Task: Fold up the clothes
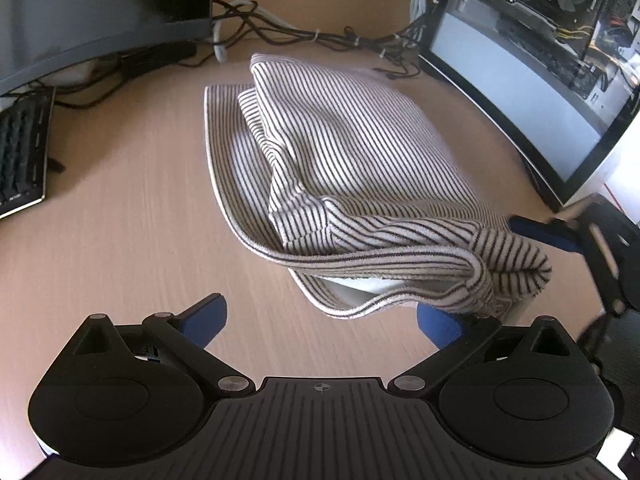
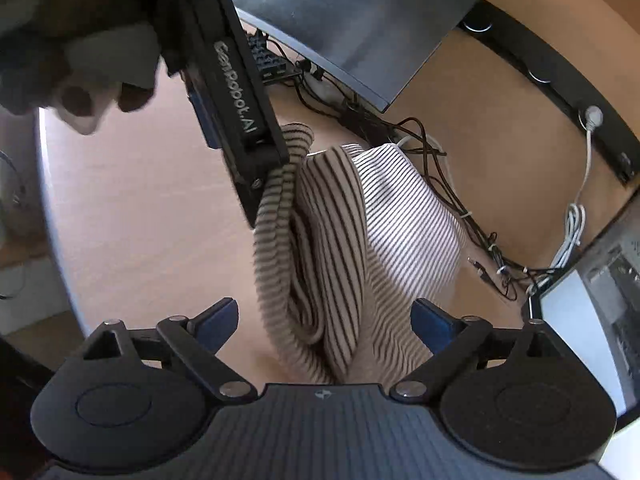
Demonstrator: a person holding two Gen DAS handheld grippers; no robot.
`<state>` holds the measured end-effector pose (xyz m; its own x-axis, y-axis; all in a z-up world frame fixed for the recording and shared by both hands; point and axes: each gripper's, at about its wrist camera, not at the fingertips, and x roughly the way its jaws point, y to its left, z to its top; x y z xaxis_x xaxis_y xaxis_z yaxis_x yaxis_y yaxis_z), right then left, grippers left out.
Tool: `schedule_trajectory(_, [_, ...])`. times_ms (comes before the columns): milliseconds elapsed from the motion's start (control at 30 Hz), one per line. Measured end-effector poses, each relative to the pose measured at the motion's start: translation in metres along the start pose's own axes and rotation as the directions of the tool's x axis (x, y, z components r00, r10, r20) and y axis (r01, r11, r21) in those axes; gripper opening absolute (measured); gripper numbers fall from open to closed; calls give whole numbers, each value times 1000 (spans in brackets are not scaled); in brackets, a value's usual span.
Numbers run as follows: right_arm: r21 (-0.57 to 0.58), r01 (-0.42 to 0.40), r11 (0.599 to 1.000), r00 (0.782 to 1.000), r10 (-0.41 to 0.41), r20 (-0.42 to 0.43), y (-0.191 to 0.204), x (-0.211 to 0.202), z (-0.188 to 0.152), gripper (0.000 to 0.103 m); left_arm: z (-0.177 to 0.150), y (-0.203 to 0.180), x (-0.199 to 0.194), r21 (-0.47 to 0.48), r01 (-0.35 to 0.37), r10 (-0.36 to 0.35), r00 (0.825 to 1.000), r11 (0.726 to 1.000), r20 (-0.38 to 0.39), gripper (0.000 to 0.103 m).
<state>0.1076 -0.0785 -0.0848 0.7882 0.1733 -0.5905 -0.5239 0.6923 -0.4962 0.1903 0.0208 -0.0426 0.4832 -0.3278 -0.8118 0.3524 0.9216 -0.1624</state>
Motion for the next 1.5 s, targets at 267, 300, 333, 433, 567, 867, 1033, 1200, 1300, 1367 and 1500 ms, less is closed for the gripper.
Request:
schedule_trajectory(267, [-22,-42,999,996,40,-85,-21,10,26,40,4,36,-33,-32,98,-95,991,995,92,103])
schedule_trajectory(300, [-24,-50,998,994,48,-99,-24,7,29,39,7,47,-40,-49,135,-128,985,990,117,103])
schedule_trajectory(333, [-26,-61,998,992,57,-117,-27,5,32,38,9,58,-48,-64,172,-162,976,983,143,103])
schedule_trajectory(433, [-45,-126,991,975,116,-187,-28,-2,43,37,25,78,-55,-27,198,-191,966,980,175,103])
schedule_trajectory(567, [-102,-219,970,941,182,-284,-20,-22,53,36,48,77,-35,61,257,-263,948,965,180,103])
schedule_trajectory(867, [-298,-347,889,906,236,-351,-48,-77,125,36,54,28,33,391,194,-240,968,900,73,102])
schedule_trajectory(1033, [-332,-427,841,886,315,-341,-84,-26,144,36,46,31,39,394,243,-277,960,886,31,93])
schedule_trajectory(1200, [-239,-505,830,837,402,-372,-101,64,116,37,40,73,10,267,235,-258,965,935,54,95])
schedule_trajectory(1300, [-179,-514,839,834,441,-332,-104,91,110,41,38,90,-15,180,220,-240,965,959,102,96])
schedule_trajectory(1367, [-149,-524,839,831,465,-306,-105,99,111,42,39,95,-28,143,218,-237,963,965,128,98])
schedule_trajectory(1500, [-150,-528,836,834,478,-276,-105,96,114,42,48,76,-44,212,264,-299,941,941,155,101])
